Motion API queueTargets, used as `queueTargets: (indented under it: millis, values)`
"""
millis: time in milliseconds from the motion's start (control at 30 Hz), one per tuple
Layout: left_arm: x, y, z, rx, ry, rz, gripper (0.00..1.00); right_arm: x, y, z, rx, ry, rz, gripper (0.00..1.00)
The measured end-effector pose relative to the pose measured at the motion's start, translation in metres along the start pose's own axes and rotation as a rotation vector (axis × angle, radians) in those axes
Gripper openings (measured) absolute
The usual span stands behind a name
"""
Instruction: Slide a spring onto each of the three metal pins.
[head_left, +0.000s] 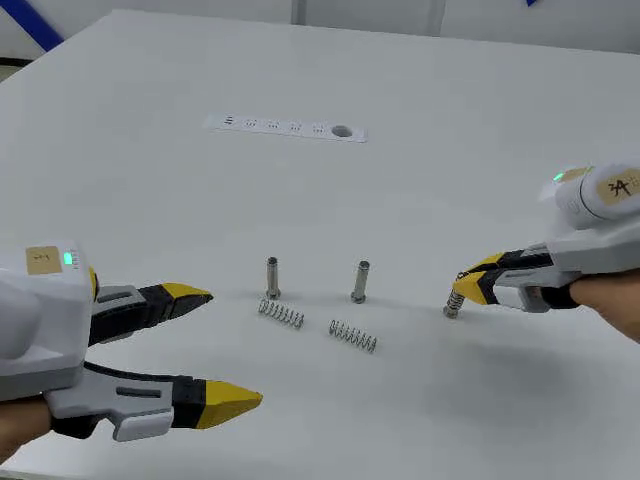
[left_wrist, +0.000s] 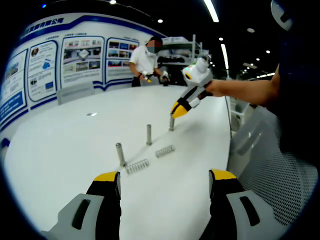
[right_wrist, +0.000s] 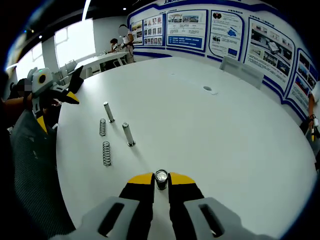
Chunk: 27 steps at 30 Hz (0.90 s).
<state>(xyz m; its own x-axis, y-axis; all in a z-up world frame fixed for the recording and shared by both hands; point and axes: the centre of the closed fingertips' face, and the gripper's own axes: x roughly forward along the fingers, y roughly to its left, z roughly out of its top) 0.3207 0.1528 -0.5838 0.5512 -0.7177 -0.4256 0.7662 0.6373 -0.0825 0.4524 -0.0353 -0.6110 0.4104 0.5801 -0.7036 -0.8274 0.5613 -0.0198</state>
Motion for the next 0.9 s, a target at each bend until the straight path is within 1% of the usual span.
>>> queueTargets:
  millis: [567, 667, 900]
  values:
    - [0.0, 0.0, 0.0, -0.002, -0.002, 0.002, 0.73, 0.004, 0.001, -0.01, 0.007, 0.021, 0.002, 0.13]
    - [0.0, 0.0, 0.0, -0.001, -0.002, 0.0, 0.73, 0.004, 0.003, -0.014, 0.011, 0.025, 0.002, 0.14]
    - [0.0, 0.0, 0.0, 0.0, -0.003, -0.001, 0.73, 0.003, 0.009, -0.03, 0.026, 0.047, 0.007, 0.14]
